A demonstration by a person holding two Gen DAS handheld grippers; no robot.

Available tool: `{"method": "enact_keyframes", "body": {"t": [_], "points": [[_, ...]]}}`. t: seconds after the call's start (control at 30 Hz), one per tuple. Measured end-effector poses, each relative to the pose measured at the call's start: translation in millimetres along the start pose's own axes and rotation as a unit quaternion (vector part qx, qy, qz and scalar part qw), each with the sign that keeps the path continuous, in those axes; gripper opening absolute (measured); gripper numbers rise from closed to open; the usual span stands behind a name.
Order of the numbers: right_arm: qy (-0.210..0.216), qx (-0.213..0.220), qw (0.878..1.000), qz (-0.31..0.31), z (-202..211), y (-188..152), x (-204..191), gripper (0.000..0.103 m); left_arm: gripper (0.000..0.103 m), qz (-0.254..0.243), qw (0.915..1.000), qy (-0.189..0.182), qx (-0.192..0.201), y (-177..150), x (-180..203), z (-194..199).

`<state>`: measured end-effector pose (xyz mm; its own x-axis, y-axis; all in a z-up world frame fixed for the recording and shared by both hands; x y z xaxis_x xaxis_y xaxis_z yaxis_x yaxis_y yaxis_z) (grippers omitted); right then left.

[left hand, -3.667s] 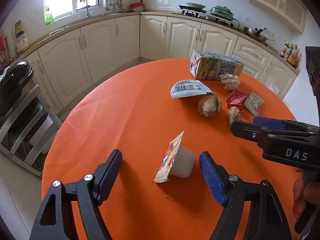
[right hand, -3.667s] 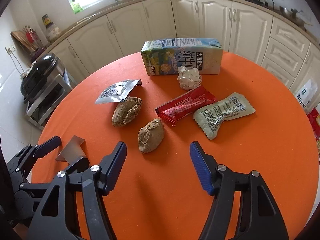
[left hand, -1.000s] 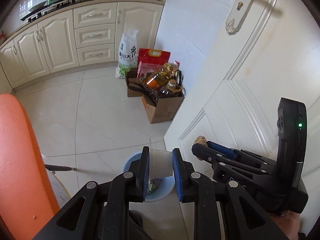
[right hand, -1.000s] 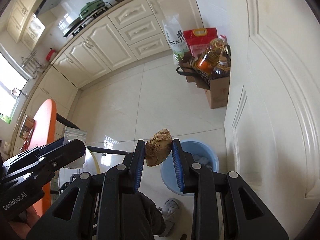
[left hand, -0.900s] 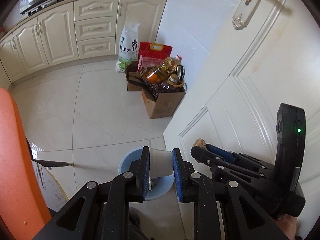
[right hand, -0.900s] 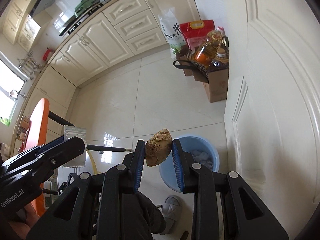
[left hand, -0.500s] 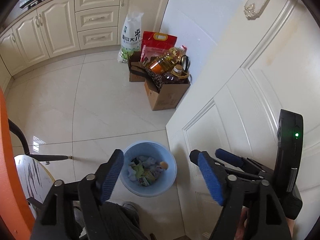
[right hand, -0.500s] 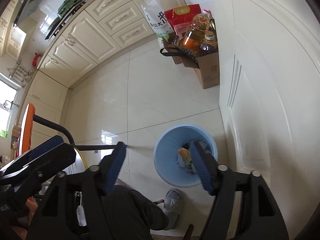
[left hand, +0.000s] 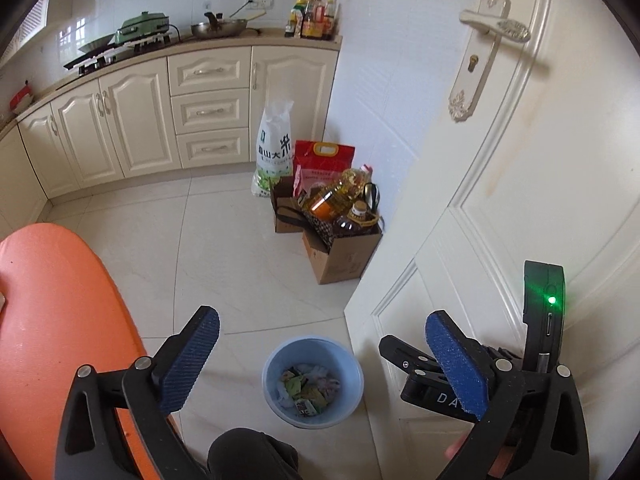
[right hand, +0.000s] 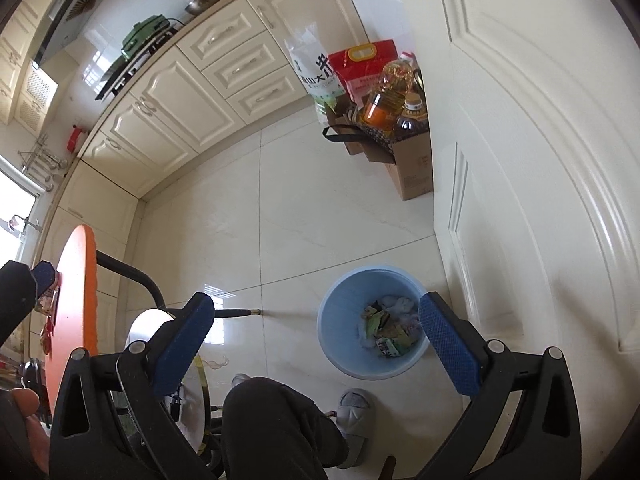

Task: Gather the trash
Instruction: 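Move both open grippers back over the orange table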

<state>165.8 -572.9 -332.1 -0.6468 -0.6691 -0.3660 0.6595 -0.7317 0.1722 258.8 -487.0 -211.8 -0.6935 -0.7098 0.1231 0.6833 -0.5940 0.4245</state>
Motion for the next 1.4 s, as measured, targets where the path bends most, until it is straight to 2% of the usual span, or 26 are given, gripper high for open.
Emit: {"method": "enact_keyframes", "body": {"t": [0.13, 0.23, 0.4, 0.6, 0.7, 0.93, 1.23, 1.4], "points": [[0.016, 0.023, 1.0, 0.015, 31, -2, -24, 0.103, 0.102, 0.007, 0.9991, -0.004, 0.04, -25, -5, 45], [0.024, 0.046, 0.998, 0.032, 58, -5, -50, 0.103, 0.102, 0.017, 0.9969, -0.005, 0.077, -57, -21, 91], [0.034, 0.082, 0.992, 0.089, 98, -17, -110, 0.103, 0.102, 0.038, 0.9919, 0.008, 0.12, -117, -52, 152], [0.051, 0.11, 0.98, 0.158, 131, -41, -187, 0.103, 0.102, 0.076, 0.9823, 0.031, 0.168, -184, -79, 210], [0.063, 0.121, 0.971, 0.196, 144, -56, -226, 0.103, 0.102, 0.102, 0.9752, 0.053, 0.19, -221, -93, 237], [0.077, 0.138, 0.947, 0.279, 161, -95, -308, 0.103, 0.102, 0.166, 0.9529, 0.11, 0.229, -310, -132, 295], [0.074, 0.15, 0.912, 0.375, 149, -149, -398, 0.103, 0.102, 0.244, 0.9191, 0.194, 0.241, -406, -148, 335], [0.081, 0.147, 0.895, 0.413, 136, -173, -430, 0.103, 0.102, 0.273, 0.9098, 0.217, 0.225, -438, -145, 335]]}}
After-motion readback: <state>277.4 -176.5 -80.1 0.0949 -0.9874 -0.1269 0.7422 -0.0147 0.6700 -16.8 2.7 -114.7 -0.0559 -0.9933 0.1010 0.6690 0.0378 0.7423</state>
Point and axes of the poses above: each gripper's, at about its wrist camera, not at the fingertips, and z roughly against the way its jaws point, x to its right, y to its top, the point moved 2 cm from there along -z, roughly the way its jaws point, and after that the axes turned 15 degrees about -x, right-handed, at the moved point
